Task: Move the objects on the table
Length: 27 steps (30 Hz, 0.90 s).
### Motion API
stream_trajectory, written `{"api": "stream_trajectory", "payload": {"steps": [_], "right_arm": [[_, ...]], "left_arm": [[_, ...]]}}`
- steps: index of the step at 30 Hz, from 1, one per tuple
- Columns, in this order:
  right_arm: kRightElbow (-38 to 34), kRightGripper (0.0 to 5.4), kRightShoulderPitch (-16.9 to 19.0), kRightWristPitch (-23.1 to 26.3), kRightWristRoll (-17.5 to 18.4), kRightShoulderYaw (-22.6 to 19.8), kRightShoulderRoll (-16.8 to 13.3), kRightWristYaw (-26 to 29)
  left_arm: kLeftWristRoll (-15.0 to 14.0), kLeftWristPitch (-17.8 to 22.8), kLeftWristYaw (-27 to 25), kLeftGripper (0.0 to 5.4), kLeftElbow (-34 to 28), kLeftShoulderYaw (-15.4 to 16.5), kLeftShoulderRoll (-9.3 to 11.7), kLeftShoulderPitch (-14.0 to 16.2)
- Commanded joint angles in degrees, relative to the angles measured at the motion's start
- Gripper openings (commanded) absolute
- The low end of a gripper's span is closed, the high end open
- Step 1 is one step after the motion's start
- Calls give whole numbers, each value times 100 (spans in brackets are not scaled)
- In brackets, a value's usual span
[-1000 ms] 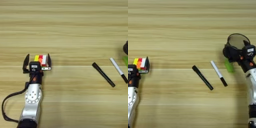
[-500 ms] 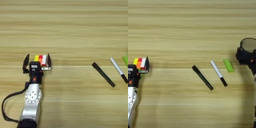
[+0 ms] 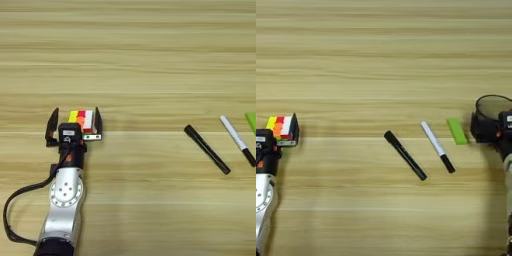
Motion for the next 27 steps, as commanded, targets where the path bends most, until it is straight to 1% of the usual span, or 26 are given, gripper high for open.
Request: {"api": "stream_trajectory", "payload": {"steps": [1, 7, 8, 10, 15, 22, 27], "right_arm": [[156, 485, -125, -44, 53, 33, 40, 56], [323, 485, -164, -75, 101, 71, 57, 122], [326, 514, -164, -79, 114, 74, 60, 136], [336, 533, -166, -75, 133, 77, 65, 155], [440, 533, -182, -48, 180, 63, 68, 210], [347, 533, -131, 0, 287, 48, 69, 256], [143, 533, 5, 124, 445, -13, 78, 400]], "left_arm": [[56, 104, -2, 540, -73, -3, 17, 24], [55, 95, -5, 540, -59, 2, 24, 20], [52, 95, -7, 540, -62, 4, 26, 23], [49, 93, -10, 540, -64, 7, 30, 27], [50, 90, -15, 540, -63, 12, 32, 30], [55, 97, -17, 540, -86, 9, 28, 41], [63, 103, -13, 540, -102, 2, 21, 52]]}}
